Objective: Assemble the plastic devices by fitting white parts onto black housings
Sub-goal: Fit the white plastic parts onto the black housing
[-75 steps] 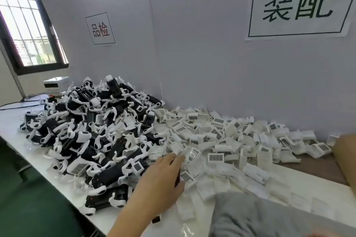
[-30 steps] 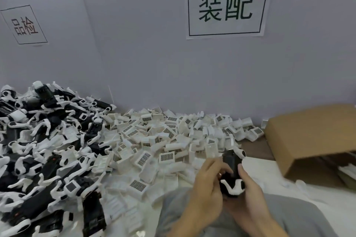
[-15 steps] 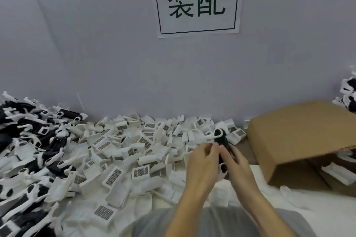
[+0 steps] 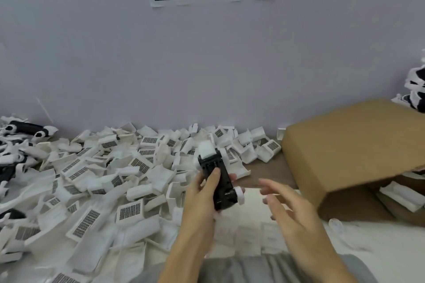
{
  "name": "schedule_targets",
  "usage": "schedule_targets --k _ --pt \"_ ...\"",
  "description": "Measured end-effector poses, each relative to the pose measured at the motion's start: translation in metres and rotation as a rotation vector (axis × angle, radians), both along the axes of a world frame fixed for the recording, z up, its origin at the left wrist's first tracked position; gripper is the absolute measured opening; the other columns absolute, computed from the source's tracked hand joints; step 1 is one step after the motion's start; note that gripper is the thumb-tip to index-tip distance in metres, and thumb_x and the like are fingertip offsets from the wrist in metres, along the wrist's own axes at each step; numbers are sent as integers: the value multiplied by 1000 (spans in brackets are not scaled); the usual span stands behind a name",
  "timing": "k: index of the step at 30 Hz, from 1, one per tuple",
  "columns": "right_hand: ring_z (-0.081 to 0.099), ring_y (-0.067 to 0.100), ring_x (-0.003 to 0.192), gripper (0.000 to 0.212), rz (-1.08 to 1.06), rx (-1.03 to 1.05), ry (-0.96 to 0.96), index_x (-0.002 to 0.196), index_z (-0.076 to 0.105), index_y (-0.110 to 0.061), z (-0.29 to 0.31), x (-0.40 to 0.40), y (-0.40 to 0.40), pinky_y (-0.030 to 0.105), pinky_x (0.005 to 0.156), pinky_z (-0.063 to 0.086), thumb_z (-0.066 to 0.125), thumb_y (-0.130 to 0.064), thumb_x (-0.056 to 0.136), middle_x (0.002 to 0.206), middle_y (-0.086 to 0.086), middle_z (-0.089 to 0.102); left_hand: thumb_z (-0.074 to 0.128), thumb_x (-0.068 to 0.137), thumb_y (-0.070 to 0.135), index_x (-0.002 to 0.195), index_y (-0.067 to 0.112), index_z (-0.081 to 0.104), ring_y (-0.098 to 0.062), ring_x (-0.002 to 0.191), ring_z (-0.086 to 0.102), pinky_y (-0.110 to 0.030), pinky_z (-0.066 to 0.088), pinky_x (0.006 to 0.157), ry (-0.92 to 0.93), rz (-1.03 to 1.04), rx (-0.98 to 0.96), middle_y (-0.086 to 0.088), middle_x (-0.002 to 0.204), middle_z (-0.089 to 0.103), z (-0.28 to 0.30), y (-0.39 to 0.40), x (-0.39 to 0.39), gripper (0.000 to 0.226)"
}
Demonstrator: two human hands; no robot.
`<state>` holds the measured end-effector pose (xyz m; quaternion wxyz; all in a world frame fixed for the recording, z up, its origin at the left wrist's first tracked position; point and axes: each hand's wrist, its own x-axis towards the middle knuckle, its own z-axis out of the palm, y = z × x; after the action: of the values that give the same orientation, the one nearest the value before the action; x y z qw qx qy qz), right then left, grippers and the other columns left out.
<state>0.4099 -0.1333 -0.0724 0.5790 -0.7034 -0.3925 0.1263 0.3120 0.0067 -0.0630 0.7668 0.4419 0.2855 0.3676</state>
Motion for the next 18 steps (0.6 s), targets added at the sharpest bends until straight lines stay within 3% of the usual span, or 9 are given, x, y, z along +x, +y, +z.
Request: schedule_targets --k 4,7,10,15,18 --pt "62 7 78 29 -97 -181 -107 95 74 -31 -17 16 -7 13 58 44 68 -3 89 83 -9 71 62 79 30 111 -4 62 -35 64 71 -37 60 57 -175 -24 -143 -24 87 71 9 5 -11 46" --pt "57 4 77 22 -23 -355 -240 100 72 -33 -30 15 -2 10 69 40 73 -16 86 88 -14 66 58 78 31 107 -1 66 -34 65 71 -39 61 58 -259 -77 -188 -25 85 71 12 5 -15 44" --pt "49 -7 89 21 12 -440 -330 108 67 -37 -38 13 6 8 80 35 70 -26 89 96 -20 56 56 79 33 111 3 67 -30 73 72 -42 60 69 -218 -86 -125 -24 90 73 9 6 -13 45" --pt "51 -5 102 34 -82 -262 -343 111 61 -45 -32 6 7 5 81 35 73 -24 88 96 -23 62 65 77 33 118 4 65 -37 93 73 -47 61 78 -96 -66 -11 -26 104 73 4 0 -6 50" --pt "54 -3 115 49 -41 -105 -232 127 54 -46 -24 -4 5 9 89 39 71 -37 82 118 -31 59 72 74 30 113 5 66 -53 95 68 -60 54 94 -42 -9 18 -24 101 74 -2 -9 2 46"
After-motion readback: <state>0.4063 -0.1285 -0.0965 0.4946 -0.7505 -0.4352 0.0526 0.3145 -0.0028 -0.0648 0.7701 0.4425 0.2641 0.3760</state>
